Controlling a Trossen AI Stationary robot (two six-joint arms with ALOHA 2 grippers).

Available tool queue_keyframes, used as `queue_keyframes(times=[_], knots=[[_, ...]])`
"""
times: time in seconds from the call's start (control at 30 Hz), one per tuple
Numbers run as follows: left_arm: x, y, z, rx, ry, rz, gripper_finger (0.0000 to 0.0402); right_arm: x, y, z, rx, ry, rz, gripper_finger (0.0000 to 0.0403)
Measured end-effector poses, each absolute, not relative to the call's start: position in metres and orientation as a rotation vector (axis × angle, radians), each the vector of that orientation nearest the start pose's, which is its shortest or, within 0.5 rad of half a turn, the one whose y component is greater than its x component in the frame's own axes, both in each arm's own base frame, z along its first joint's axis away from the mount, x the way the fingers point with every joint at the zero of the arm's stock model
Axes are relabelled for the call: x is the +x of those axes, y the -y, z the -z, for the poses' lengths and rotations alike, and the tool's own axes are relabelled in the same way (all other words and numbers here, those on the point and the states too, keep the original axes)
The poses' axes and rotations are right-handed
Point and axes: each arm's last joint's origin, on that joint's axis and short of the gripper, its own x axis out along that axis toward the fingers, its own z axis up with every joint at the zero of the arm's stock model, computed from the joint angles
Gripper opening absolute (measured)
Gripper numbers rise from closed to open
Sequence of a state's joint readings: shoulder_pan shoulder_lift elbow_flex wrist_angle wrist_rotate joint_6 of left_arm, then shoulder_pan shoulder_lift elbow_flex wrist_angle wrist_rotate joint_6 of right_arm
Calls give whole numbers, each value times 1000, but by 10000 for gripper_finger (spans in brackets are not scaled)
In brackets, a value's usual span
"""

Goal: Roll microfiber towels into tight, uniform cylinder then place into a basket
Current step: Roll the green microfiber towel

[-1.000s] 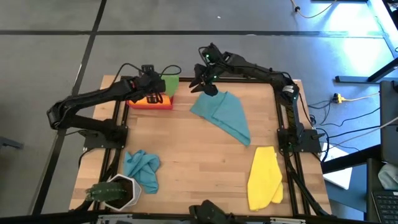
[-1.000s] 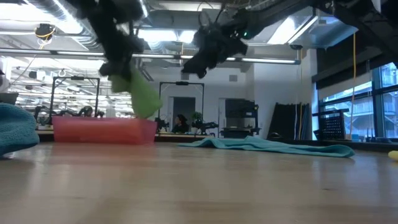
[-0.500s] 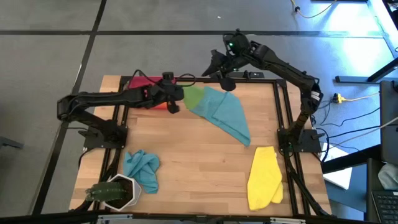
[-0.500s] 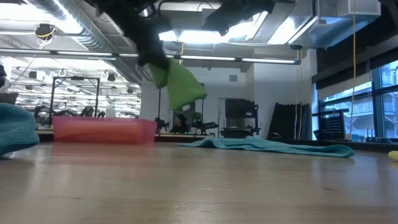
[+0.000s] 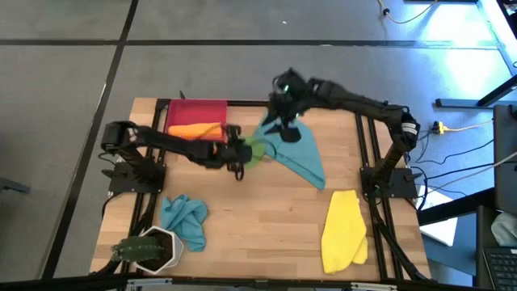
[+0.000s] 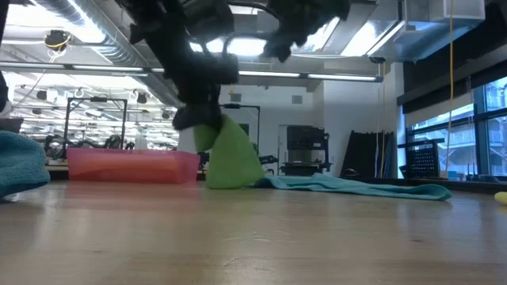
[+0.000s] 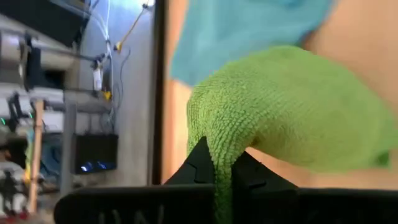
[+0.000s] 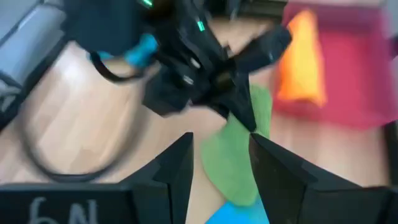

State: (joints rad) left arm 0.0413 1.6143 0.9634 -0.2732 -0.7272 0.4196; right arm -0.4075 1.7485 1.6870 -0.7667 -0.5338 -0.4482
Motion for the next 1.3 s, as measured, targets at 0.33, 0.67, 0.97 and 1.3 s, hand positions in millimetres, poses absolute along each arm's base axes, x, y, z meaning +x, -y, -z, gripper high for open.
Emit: queue_keyframes(times=[0.33,0.67,0.97,1.3], knots=[[293,41,-163,781,-1205,-470,0,365,74,-221,-1,-733,-299,155],[283,63,-162,769,-1192,-458,0,364,46,-188,-93,-442,-224,169],[282,63,-164,770,-1189,-457,0,367,48,-167,-14,-533,-135,294],[284,53,-169,764,-1188,-476,0,398,49,-140,80,-589,-93,378]])
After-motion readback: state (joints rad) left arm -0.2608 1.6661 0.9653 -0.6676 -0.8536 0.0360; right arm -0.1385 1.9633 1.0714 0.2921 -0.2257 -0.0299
